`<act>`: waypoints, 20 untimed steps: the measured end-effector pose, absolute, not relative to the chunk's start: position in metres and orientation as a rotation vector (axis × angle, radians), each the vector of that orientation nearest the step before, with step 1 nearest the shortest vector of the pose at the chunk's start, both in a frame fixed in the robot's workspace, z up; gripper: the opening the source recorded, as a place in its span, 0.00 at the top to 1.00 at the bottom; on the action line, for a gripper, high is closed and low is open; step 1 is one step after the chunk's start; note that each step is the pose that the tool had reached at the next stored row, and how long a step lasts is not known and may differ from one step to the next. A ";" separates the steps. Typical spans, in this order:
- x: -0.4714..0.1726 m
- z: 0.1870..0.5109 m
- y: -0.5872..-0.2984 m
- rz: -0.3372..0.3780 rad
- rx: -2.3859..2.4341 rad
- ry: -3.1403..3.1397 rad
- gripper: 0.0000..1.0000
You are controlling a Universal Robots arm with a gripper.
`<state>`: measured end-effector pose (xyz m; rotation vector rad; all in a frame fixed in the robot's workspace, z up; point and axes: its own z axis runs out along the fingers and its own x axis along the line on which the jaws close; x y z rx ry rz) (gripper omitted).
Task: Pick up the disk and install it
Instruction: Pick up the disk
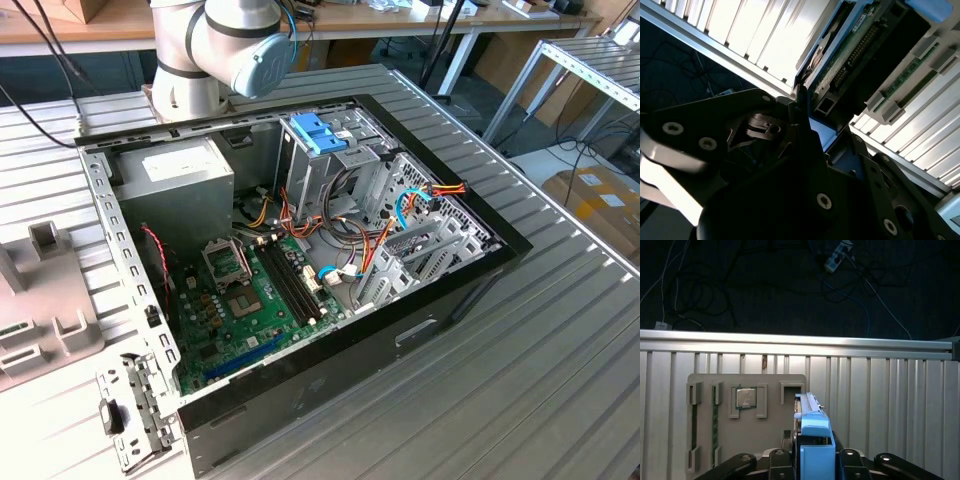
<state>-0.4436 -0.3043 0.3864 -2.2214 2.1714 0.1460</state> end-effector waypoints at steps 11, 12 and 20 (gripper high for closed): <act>-0.444 0.403 -0.304 0.148 -2.220 2.170 0.63; -0.444 0.405 -0.304 0.148 -2.220 2.170 0.63; -0.444 0.417 -0.304 0.149 -2.220 2.170 0.63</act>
